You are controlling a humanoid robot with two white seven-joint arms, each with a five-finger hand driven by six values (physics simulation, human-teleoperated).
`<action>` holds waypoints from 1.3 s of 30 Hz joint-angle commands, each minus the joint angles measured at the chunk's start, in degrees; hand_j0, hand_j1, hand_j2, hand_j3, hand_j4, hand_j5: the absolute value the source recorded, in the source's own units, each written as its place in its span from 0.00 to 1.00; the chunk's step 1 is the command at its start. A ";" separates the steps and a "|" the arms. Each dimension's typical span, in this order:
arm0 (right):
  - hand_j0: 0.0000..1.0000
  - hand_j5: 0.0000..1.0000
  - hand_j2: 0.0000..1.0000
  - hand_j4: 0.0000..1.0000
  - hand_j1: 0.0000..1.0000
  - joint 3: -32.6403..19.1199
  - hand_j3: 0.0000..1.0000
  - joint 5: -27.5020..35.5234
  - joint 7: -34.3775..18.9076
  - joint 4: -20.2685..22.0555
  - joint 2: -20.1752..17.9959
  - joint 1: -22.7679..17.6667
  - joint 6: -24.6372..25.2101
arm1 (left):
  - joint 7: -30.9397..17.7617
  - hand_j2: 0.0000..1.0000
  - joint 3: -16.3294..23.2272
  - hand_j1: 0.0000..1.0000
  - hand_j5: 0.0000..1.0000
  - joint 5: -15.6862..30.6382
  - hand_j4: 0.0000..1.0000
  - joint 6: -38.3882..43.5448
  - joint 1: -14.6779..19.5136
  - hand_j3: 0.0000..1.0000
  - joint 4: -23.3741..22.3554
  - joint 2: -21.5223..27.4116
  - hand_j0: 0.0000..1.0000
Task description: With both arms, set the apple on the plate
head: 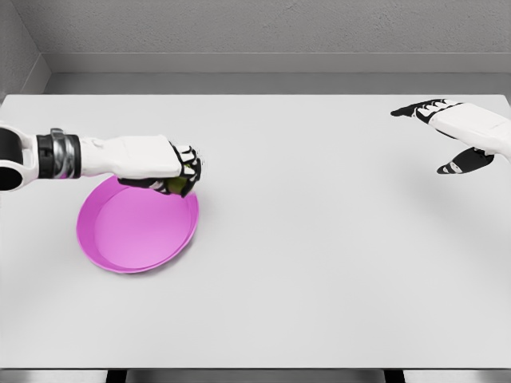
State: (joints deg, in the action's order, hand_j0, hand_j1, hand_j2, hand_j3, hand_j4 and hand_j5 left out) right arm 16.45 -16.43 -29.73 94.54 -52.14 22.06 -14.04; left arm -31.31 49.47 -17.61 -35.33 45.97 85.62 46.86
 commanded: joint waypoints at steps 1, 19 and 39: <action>1.00 1.00 1.00 1.00 1.00 -0.01 1.00 0.17 0.03 -0.05 -0.07 0.00 0.06 | 0.02 0.17 -2.89 0.17 0.17 0.56 0.17 0.33 -0.35 0.17 -0.36 2.62 0.17; 1.00 1.00 1.00 1.00 1.00 -0.01 1.00 0.17 0.03 -0.14 0.02 0.00 0.06 | -0.25 1.00 -6.58 1.00 1.00 -2.17 1.00 0.33 -8.18 1.00 0.08 5.88 1.00; 1.00 1.00 1.00 1.00 1.00 -0.01 1.00 0.17 0.03 0.12 0.02 0.00 0.06 | 0.11 1.00 -12.21 1.00 1.00 9.08 1.00 0.33 -8.53 1.00 -9.33 7.28 1.00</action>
State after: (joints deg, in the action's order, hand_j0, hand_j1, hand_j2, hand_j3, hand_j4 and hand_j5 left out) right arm 16.45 -16.43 -29.73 94.63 -52.08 22.06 -14.03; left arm -31.24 37.68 -9.16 -35.14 37.44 76.92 54.17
